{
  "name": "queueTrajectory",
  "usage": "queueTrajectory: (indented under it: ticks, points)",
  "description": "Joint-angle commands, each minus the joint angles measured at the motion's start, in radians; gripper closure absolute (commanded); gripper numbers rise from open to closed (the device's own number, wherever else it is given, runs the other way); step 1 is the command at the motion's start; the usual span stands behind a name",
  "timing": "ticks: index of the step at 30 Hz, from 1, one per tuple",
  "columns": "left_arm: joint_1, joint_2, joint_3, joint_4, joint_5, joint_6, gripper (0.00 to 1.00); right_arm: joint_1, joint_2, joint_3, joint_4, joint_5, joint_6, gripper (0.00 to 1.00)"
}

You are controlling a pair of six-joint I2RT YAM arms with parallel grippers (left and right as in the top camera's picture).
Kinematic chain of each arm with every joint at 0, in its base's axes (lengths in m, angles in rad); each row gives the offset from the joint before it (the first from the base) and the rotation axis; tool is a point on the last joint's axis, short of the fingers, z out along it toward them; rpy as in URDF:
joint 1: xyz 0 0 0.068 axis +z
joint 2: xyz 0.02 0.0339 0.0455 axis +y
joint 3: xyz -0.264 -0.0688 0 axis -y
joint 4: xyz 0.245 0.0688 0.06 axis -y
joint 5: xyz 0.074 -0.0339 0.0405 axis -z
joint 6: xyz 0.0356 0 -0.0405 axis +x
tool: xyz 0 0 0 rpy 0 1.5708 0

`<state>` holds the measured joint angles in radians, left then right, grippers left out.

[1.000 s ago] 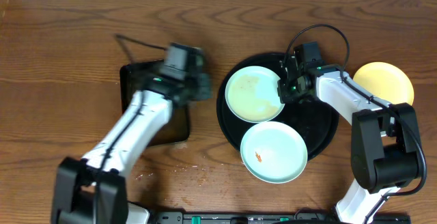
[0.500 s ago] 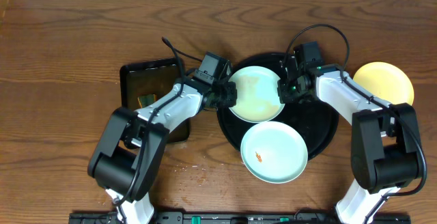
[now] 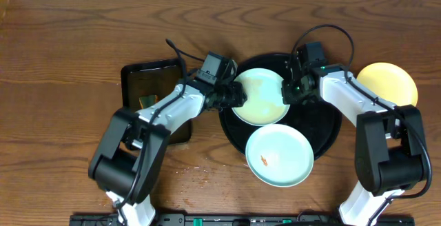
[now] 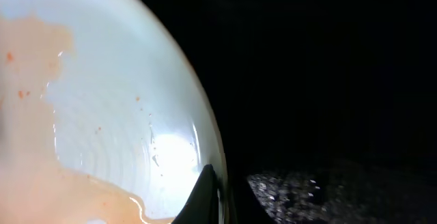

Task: Clean dirty plates on tray and stack at the side
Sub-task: 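Scrub the pale green plate again with the sponge in the left gripper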

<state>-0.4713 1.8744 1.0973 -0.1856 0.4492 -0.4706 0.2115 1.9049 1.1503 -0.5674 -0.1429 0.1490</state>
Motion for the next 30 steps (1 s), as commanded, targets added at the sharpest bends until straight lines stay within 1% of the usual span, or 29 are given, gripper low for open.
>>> queueTrajectory:
  ticks: [1, 5, 10, 12, 13, 15, 20, 23, 24, 25, 28, 30]
  points:
    - [0.005, -0.063, 0.015, -0.015, -0.033, 0.005, 0.52, -0.04, 0.051, -0.049, -0.032, 0.169, -0.018, 0.99]
    - [0.005, -0.061, 0.014, -0.082, -0.121, 0.005, 0.52, -0.041, 0.051, -0.049, -0.035, 0.209, -0.033, 0.99]
    - [0.005, -0.057, 0.012, -0.105, -0.125, 0.005, 0.54, -0.041, 0.051, -0.049, -0.034, 0.194, -0.03, 0.99]
    - [0.005, -0.052, 0.008, -0.105, -0.125, 0.005, 0.59, -0.04, 0.051, -0.049, -0.034, 0.187, -0.031, 0.99]
    - [0.005, -0.042, 0.007, -0.105, -0.117, 0.004, 0.65, -0.04, 0.051, -0.049, -0.035, 0.187, -0.031, 0.99]
    - [0.002, -0.027, 0.007, -0.099, -0.101, 0.005, 0.7, -0.04, 0.051, -0.049, -0.034, 0.178, -0.032, 0.99]
    - [-0.008, 0.029, 0.006, -0.053, -0.03, 0.004, 0.72, -0.04, 0.051, -0.049, -0.034, 0.164, -0.034, 0.99]
    - [-0.008, 0.063, 0.006, -0.037, -0.022, 0.004, 0.81, -0.04, 0.051, -0.049, -0.035, 0.156, -0.035, 0.99]
    - [-0.007, 0.069, 0.006, -0.032, -0.018, 0.004, 0.89, -0.04, 0.051, -0.049, -0.034, 0.148, -0.043, 0.99]
    - [-0.006, 0.076, 0.006, -0.03, -0.015, 0.004, 0.92, -0.04, 0.051, -0.049, -0.034, 0.129, -0.063, 0.99]
    - [-0.006, 0.078, 0.006, -0.028, -0.015, 0.006, 0.92, -0.041, 0.051, -0.049, -0.03, 0.057, -0.098, 0.99]
    - [-0.006, 0.078, 0.006, -0.021, -0.015, 0.035, 0.93, -0.041, 0.051, -0.049, -0.027, 0.015, -0.111, 0.99]
